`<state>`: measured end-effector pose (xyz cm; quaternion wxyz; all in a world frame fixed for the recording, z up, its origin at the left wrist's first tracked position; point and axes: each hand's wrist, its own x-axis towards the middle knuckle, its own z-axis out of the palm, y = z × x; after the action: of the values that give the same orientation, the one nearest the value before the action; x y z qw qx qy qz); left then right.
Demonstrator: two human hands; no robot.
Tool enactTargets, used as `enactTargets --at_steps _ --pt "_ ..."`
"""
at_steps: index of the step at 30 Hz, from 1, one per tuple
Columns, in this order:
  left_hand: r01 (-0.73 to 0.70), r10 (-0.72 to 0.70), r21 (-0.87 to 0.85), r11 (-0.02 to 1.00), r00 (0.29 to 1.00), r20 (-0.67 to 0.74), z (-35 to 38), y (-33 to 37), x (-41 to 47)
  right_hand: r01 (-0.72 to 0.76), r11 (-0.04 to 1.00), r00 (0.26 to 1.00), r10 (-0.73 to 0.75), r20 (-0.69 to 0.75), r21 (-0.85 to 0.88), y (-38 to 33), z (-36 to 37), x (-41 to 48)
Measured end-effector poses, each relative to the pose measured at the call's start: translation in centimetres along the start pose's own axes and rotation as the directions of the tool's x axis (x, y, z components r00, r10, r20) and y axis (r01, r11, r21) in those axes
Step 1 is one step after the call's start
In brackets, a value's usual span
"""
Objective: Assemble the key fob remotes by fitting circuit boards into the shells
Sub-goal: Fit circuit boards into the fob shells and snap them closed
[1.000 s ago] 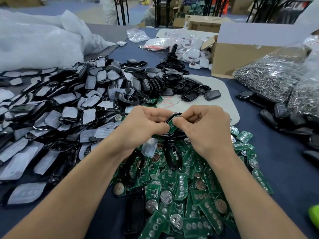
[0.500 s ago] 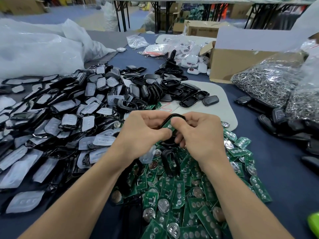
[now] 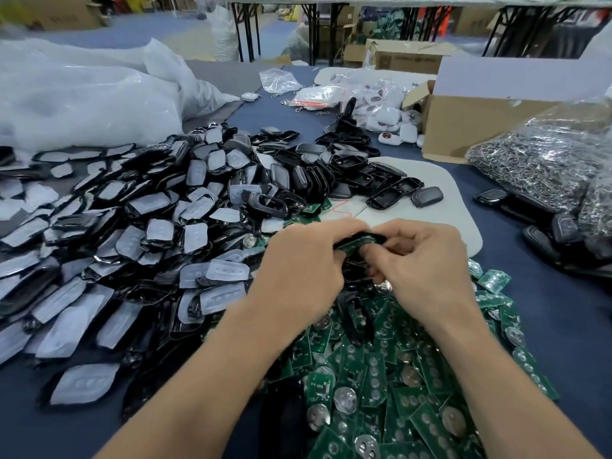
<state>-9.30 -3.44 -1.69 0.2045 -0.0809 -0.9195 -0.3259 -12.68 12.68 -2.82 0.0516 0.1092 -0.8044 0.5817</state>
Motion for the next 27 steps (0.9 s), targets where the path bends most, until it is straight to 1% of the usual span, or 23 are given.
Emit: enactTargets --at_steps 1,3,5,7,8,9,11,13,15,17,19,21,24,27 --pt "0.002 -0.002 0.002 1.0 0.999 -0.046 0.0 0.0 0.1 -0.006 1.0 1.0 0.006 -0.008 0.012 0.0 0.1 0.0" --pt "0.041 -0.048 -0.055 0.998 0.992 -0.117 -0.2 -0.2 0.4 -0.021 0.999 0.999 0.022 -0.024 0.036 -0.1 0.5 0.0" --pt "0.132 -0.159 -0.143 0.981 0.967 -0.197 -0.8 -1.0 1.0 -0.003 1.0 0.999 0.003 -0.036 -0.004 -0.4 1.0 0.1" --pt "0.251 -0.323 -0.252 0.935 0.895 -0.307 -2.0 -2.5 1.5 0.04 0.997 0.999 -0.042 -0.022 -0.065 -1.2 2.0 0.4" --pt "0.294 -0.407 -0.334 0.895 0.845 -0.346 -2.7 -3.3 1.7 0.06 0.994 0.998 -0.061 0.0 -0.094 -1.7 2.8 0.8" --pt "0.305 -0.475 -0.432 0.849 0.798 -0.37 -3.3 -4.1 1.8 0.079 0.989 0.997 -0.076 0.033 -0.121 -2.4 3.7 1.3" --pt "0.228 -0.561 -0.625 0.747 0.72 -0.407 -4.3 -5.4 2.0 0.126 0.978 0.988 -0.108 0.113 -0.167 -3.6 6.2 2.5" --pt "0.097 -0.597 -0.727 0.68 0.648 -0.472 -5.4 -6.2 2.3 0.2 0.948 0.967 -0.151 0.206 -0.246 -4.8 8.8 4.1" --pt "-0.015 -0.635 -0.773 0.634 0.56 -0.532 -6.5 -7.0 2.5 0.302 0.883 0.925 -0.181 0.333 -0.359 -6.1 11.6 5.7" --pt "-0.099 -0.676 -0.797 0.595 0.474 -0.564 -7.7 -7.8 2.5 0.388 0.814 0.877 -0.182 0.446 -0.431 -7.2 14.2 7.2" --pt "-0.153 -0.713 -0.809 0.567 0.401 -0.575 -8.7 -8.8 2.4 0.42 0.784 0.844 -0.153 0.514 -0.457 -7.9 16.3 8.4" --pt "-0.175 -0.756 -0.827 0.535 0.338 -0.561 -9.3 -9.5 2.3 0.447 0.76 0.818 -0.133 0.56 -0.472 -8.3 17.9 9.3" --pt "-0.179 -0.799 -0.845 0.504 0.277 -0.534 -9.5 -10.0 2.3 0.516 0.676 0.774 -0.105 0.625 -0.526 -8.3 19.4 10.0" --pt "-0.162 -0.805 -0.849 0.503 0.27 -0.528 -9.5 -10.0 2.4 0.575 0.592 0.751 -0.108 0.651 -0.565 -7.8 20.1 10.1"
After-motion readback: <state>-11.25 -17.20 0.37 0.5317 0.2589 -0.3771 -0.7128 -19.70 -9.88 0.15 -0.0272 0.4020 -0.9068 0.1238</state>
